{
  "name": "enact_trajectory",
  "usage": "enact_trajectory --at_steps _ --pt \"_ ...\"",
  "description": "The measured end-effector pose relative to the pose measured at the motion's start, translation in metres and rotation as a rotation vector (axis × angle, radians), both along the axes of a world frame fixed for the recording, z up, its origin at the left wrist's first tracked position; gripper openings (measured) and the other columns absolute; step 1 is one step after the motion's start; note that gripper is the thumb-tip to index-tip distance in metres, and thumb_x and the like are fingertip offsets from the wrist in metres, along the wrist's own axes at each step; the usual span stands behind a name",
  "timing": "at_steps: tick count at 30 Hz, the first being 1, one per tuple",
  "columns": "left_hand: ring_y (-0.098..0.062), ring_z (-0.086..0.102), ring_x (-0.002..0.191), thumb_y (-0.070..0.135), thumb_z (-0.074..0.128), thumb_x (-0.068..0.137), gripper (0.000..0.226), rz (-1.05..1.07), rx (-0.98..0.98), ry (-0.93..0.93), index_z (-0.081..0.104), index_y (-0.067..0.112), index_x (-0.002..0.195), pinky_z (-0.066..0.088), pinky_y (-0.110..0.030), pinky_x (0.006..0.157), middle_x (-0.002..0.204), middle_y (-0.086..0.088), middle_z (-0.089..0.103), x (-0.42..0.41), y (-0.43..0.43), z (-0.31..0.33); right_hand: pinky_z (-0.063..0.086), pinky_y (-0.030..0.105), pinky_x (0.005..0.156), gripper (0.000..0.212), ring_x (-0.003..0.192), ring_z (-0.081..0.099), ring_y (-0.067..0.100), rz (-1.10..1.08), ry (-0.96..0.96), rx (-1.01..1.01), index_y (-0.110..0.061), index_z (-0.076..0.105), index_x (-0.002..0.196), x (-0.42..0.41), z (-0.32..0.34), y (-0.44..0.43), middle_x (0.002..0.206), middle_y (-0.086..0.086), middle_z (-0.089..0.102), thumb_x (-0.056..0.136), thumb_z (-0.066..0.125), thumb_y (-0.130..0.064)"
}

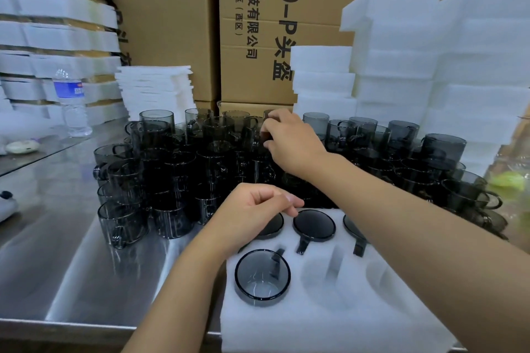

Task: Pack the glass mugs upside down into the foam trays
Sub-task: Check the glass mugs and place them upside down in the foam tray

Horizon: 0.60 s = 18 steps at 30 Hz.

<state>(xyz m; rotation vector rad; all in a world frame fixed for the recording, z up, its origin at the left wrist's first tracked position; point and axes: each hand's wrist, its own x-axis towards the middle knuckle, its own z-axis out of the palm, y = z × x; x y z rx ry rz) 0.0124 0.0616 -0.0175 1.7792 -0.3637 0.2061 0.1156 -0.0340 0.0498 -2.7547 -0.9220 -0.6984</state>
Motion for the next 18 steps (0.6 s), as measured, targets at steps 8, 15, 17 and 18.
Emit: enact_trajectory --at_steps 8,15,17,18 --pt "-0.003 0.068 0.092 0.013 0.059 0.091 0.032 -0.001 0.004 -0.012 0.075 0.025 0.067 0.049 -0.014 0.079 0.093 0.010 0.075 -0.001 0.002 0.001 0.028 0.034 0.103 0.013 0.144 0.011 0.031 0.078 -0.038 0.297 -0.004 0.046 0.102 -0.025 -0.003 -0.023 0.157 0.019 -0.005 0.099 0.045 -0.017" --pt "-0.006 0.068 0.090 0.013 0.059 0.092 0.018 0.005 0.007 -0.023 0.072 0.020 0.102 0.050 -0.016 0.082 0.092 0.006 0.075 0.002 0.002 -0.001 0.011 0.016 0.095 0.013 0.132 0.019 0.016 0.187 -0.022 0.369 -0.014 0.038 0.089 -0.067 -0.018 -0.059 0.149 0.017 0.026 0.096 0.050 -0.013" --pt "-0.008 0.069 0.087 0.028 0.060 0.089 0.032 0.012 -0.063 -0.015 0.062 0.023 0.121 0.050 -0.014 0.081 0.093 0.003 0.076 0.003 0.001 0.000 0.013 0.015 0.093 0.011 0.121 0.024 0.012 0.186 -0.037 0.387 -0.012 0.042 0.090 -0.073 -0.028 -0.063 0.146 0.016 0.028 0.094 0.052 -0.012" --pt "-0.010 0.070 0.087 0.038 0.060 0.083 0.048 0.009 -0.104 -0.015 0.055 0.023 0.128 0.050 -0.015 0.080 0.094 0.001 0.076 0.003 0.001 -0.001 0.014 0.015 0.092 0.008 0.118 0.025 0.011 0.181 -0.031 0.399 -0.009 0.045 0.091 -0.075 -0.033 -0.063 0.146 0.016 0.028 0.094 0.053 -0.011"
